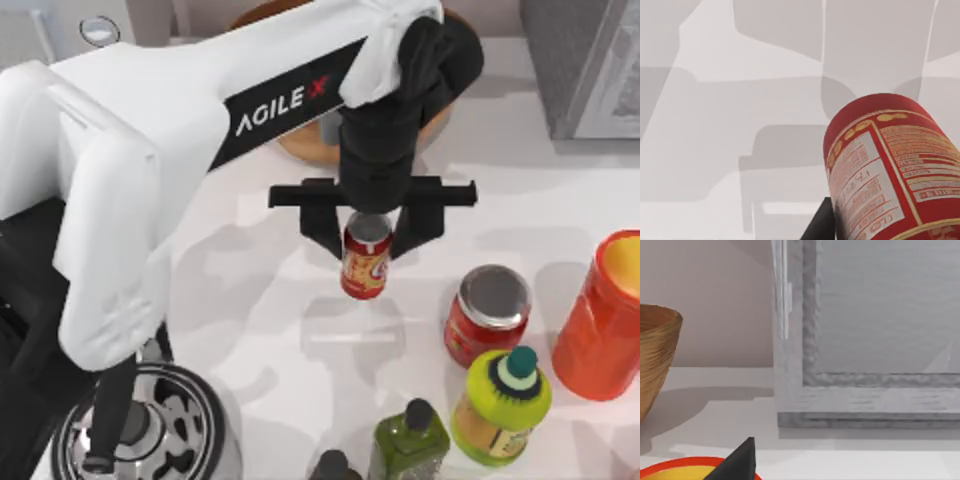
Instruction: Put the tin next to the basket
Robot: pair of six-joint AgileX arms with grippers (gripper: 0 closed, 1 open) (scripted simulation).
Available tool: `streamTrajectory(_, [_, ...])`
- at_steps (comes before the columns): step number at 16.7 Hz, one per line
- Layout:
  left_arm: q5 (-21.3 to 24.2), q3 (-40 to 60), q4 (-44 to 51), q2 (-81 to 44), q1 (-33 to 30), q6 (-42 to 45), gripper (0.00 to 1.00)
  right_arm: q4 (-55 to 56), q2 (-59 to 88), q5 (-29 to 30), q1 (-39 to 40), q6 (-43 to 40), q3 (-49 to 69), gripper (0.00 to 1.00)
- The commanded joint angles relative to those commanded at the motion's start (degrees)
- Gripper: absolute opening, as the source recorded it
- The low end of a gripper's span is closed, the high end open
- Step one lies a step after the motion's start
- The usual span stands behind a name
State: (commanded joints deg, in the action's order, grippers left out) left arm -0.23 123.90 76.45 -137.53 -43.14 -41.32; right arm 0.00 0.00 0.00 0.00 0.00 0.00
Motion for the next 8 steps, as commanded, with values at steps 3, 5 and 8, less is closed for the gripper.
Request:
streamTrajectory(3, [-0.03, -0.24, -0.11, 0.14, 0.2, 0.14, 0.0, 0.0, 0.0, 0.0, 0.0, 0.0, 0.0, 1.0])
streamTrajectory(5, [0.05, -0.99, -0.82, 0.01, 0.13, 0.07, 0.0, 0.0, 0.0, 0.0, 0.0, 0.0, 0.0, 1.0])
streamTrajectory(8, [0.0, -1.75, -1.78, -0.03, 0.02, 0.02, 0.0, 0.0, 0.0, 0.0, 0.0, 0.0, 0.0, 1.0])
